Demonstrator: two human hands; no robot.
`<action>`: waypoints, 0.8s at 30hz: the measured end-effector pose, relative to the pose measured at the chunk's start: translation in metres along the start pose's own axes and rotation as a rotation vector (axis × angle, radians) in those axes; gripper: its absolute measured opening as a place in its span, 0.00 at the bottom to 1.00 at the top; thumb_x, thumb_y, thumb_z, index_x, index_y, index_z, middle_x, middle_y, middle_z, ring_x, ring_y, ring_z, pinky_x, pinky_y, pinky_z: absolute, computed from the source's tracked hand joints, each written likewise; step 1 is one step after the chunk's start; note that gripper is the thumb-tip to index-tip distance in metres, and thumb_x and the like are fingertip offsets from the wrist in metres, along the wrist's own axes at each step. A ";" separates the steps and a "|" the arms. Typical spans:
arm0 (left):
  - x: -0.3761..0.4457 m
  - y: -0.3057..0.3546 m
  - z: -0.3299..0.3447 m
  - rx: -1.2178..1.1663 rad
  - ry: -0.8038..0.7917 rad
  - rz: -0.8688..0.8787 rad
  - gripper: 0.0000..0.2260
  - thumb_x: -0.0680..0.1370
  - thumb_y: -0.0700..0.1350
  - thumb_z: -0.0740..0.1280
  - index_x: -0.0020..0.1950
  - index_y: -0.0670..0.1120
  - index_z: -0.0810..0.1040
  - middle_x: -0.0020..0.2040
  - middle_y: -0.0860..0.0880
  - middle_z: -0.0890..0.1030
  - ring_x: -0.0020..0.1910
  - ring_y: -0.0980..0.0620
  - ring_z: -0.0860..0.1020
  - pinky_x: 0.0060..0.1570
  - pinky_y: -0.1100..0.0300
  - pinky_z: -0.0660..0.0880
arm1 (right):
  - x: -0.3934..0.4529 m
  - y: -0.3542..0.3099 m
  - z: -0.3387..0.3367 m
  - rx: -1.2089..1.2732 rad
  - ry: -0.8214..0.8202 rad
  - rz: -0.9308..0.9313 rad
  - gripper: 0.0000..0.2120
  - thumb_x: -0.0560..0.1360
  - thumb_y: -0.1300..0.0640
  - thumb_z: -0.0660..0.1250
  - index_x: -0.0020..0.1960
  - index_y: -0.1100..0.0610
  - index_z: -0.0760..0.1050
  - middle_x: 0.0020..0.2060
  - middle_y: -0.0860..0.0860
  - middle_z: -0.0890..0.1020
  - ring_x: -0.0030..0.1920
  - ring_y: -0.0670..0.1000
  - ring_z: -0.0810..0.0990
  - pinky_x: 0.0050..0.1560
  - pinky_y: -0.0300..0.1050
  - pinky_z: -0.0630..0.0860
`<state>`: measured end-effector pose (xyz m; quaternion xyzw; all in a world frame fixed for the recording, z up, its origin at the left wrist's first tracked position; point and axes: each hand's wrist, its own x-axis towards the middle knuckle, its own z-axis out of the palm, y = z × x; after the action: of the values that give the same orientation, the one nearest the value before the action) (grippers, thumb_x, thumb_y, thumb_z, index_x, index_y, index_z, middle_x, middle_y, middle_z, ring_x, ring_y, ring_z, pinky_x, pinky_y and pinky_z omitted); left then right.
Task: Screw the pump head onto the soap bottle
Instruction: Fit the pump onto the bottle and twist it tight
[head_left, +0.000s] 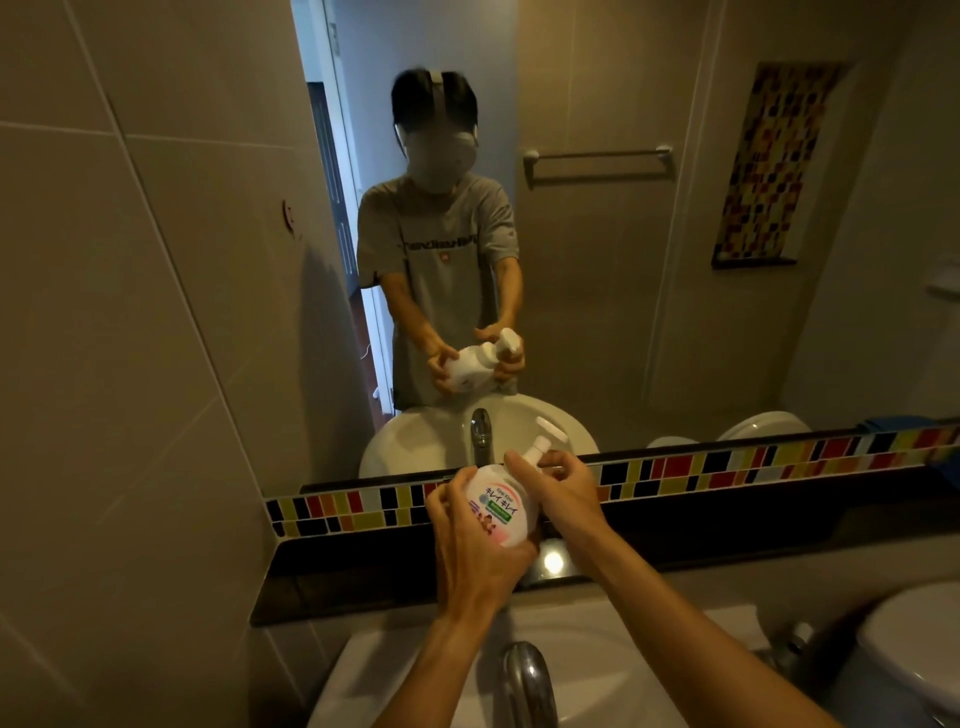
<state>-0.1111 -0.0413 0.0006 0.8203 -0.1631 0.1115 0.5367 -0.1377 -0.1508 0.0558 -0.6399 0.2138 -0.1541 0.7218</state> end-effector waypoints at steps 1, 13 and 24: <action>0.001 0.001 -0.001 -0.014 0.003 -0.005 0.46 0.57 0.49 0.82 0.69 0.55 0.61 0.64 0.49 0.64 0.58 0.53 0.70 0.41 0.74 0.70 | 0.001 0.000 -0.001 0.031 -0.005 0.007 0.21 0.73 0.46 0.71 0.57 0.60 0.75 0.51 0.58 0.84 0.49 0.57 0.85 0.43 0.49 0.82; 0.002 0.011 -0.008 -0.299 -0.284 -0.146 0.40 0.59 0.46 0.82 0.64 0.57 0.63 0.59 0.51 0.74 0.54 0.53 0.77 0.41 0.66 0.77 | -0.003 -0.021 -0.013 0.249 -0.221 0.092 0.11 0.73 0.64 0.65 0.54 0.57 0.78 0.50 0.59 0.81 0.51 0.59 0.80 0.54 0.54 0.78; 0.004 0.009 -0.013 -0.076 -0.049 -0.192 0.46 0.57 0.49 0.82 0.70 0.53 0.60 0.62 0.49 0.63 0.55 0.54 0.68 0.39 0.70 0.67 | -0.001 -0.008 -0.012 0.060 -0.010 0.103 0.15 0.70 0.55 0.74 0.54 0.57 0.77 0.51 0.57 0.83 0.52 0.56 0.82 0.51 0.53 0.79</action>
<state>-0.1112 -0.0334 0.0149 0.8136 -0.1011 0.0333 0.5716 -0.1445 -0.1614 0.0630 -0.6069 0.2381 -0.1198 0.7488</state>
